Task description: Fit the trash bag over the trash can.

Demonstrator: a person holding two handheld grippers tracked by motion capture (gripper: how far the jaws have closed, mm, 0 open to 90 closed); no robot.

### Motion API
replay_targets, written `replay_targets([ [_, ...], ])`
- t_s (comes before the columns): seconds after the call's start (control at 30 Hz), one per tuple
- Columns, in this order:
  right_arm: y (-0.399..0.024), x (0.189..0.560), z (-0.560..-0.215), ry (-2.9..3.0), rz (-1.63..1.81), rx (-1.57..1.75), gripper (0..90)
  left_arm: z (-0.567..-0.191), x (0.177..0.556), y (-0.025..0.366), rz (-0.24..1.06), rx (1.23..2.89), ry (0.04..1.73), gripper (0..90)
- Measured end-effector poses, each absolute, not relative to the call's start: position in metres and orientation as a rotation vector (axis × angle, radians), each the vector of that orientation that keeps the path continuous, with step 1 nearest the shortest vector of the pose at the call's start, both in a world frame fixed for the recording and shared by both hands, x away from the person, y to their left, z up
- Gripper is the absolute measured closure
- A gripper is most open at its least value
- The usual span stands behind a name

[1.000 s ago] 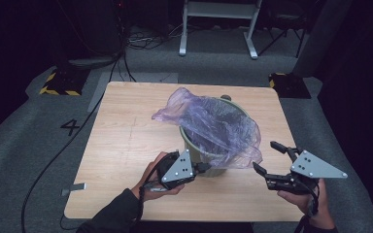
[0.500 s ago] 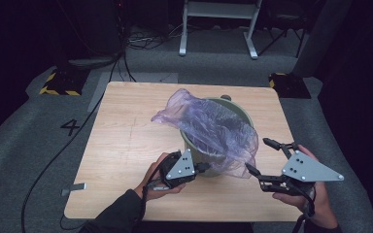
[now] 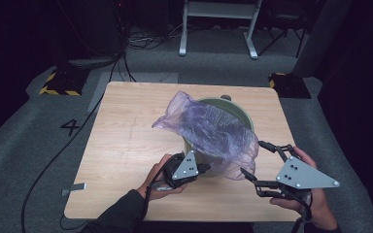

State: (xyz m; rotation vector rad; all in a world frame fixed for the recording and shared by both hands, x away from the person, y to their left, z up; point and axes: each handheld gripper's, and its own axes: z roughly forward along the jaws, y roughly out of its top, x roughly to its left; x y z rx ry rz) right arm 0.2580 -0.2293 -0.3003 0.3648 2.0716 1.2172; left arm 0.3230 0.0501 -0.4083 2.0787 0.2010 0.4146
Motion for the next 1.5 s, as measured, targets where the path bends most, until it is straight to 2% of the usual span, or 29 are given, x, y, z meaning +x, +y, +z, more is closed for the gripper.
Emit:
replay_targets([
  [0.4, -0.213, 0.248, -0.289, 2.104, 1.239, 0.293, 24.6, -0.417, 0.326, 0.048, 0.407, 2.105, 0.219, 90.0],
  [0.43, -0.210, 0.249, -0.290, 2.105, 1.227, 0.293, 28.0, -0.418, 0.326, 0.048, 0.407, 2.105, 0.219, 90.0],
  [0.57, -0.202, 0.259, -0.294, 2.124, 1.177, 0.276, 67.1, -0.422, 0.327, 0.047, 0.406, 2.114, 0.225, 90.0],
  [0.63, -0.205, 0.269, -0.296, 2.127, 1.187, 0.319, 77.9, -0.424, 0.329, 0.048, 0.403, 2.123, 0.236, 90.0],
  [0.7, -0.214, 0.282, -0.298, 2.103, 1.206, 0.407, 83.9, -0.427, 0.332, 0.049, 0.401, 2.129, 0.242, 90.0],
  [0.97, -0.255, 0.328, -0.324, 2.062, 1.206, 0.757, 86.1, -0.435, 0.339, 0.054, 0.382, 2.132, 0.286, 90.0],
  [1.2, -0.273, 0.349, -0.352, 2.049, 1.234, 0.884, 85.8, -0.442, 0.335, 0.054, 0.359, 2.128, 0.278, 89.8],
  [1.43, -0.289, 0.359, -0.370, 2.027, 1.254, 0.971, 85.8, -0.442, 0.332, 0.079, 0.349, 2.081, 0.326, 77.8],
  [1.5, -0.292, 0.360, -0.371, 2.021, 1.294, 0.962, 85.8, -0.436, 0.327, 0.087, 0.360, 2.056, 0.314, 71.5],
])
